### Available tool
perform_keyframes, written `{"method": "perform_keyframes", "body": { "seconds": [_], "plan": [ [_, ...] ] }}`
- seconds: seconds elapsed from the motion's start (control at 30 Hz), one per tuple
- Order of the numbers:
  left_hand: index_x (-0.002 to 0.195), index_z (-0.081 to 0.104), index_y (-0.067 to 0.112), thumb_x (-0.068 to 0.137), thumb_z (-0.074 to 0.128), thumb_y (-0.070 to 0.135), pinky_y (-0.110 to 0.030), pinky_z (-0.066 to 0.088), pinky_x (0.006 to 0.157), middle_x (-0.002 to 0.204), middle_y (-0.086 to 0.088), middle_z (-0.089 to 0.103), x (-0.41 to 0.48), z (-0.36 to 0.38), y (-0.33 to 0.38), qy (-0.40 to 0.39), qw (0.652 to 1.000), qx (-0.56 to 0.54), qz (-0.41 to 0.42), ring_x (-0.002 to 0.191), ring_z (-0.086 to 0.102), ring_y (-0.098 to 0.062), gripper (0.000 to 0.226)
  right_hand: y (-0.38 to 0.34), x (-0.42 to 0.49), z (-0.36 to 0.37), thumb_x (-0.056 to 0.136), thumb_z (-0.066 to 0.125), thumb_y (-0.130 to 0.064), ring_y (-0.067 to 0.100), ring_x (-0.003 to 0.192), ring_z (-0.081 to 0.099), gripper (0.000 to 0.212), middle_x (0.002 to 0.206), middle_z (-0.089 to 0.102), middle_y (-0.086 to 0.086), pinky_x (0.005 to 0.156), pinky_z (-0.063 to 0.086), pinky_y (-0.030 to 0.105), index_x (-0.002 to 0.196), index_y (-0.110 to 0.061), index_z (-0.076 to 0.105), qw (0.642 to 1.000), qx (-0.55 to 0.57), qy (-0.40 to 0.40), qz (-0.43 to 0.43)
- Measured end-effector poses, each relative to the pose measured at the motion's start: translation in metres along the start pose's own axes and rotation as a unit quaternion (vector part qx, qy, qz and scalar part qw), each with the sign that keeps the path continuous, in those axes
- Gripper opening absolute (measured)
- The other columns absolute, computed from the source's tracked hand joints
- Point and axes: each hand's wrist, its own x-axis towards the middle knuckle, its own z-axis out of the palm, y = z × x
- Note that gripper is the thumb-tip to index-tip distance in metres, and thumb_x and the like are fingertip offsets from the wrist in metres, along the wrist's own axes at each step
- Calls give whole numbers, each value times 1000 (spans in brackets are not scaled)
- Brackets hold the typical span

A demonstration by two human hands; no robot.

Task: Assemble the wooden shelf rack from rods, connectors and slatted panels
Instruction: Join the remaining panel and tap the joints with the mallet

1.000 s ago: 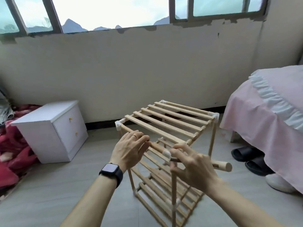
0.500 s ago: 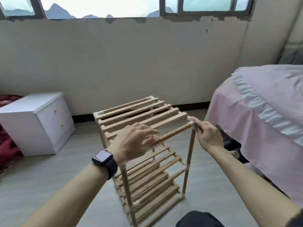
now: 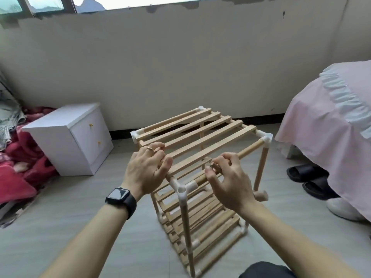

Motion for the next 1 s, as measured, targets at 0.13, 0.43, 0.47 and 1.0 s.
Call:
{"method": "perform_keyframes", "body": {
  "seconds": [0.13, 0.43, 0.47, 1.0],
  "plan": [
    [92, 66, 26, 84, -10, 82, -40, 29, 93, 143, 0, 50, 11, 4, 19, -15, 997, 63, -44, 120, 48, -23, 94, 32, 22, -10, 95, 36, -58, 0, 77, 54, 29, 114, 38, -13, 52, 35, 13, 88, -35, 53, 999, -32, 6, 20],
    [94, 68, 25, 83, 6, 89, -42, 35, 81, 130, -10, 54, 28, 34, 57, 15, 983, 183, -18, 102, 52, -30, 90, 73, 66, -47, 105, 37, -53, 31, 110, 56, 42, 138, 43, 7, 86, 51, 43, 119, -25, 65, 980, -141, 23, 142],
    [90, 69, 23, 83, 7, 89, -42, 36, 79, 123, -11, 57, 31, 37, 62, 30, 982, 187, -16, 96, 53, -30, 90, 72, 62, -57, 105, 39, -53, 31, 106, 54, 43, 128, 48, 9, 82, 51, 43, 113, -22, 67, 973, -185, 60, 121],
    [142, 48, 31, 99, 32, 65, -48, 33, 99, 127, -14, 43, 37, 70, 81, 103, 985, 137, -8, 97, 53, -33, 57, 24, -41, -144, 107, 47, -17, 12, 61, 51, 24, 83, 59, -7, 56, 47, 31, 103, -26, 68, 956, 184, 45, 224]
  ]
}}
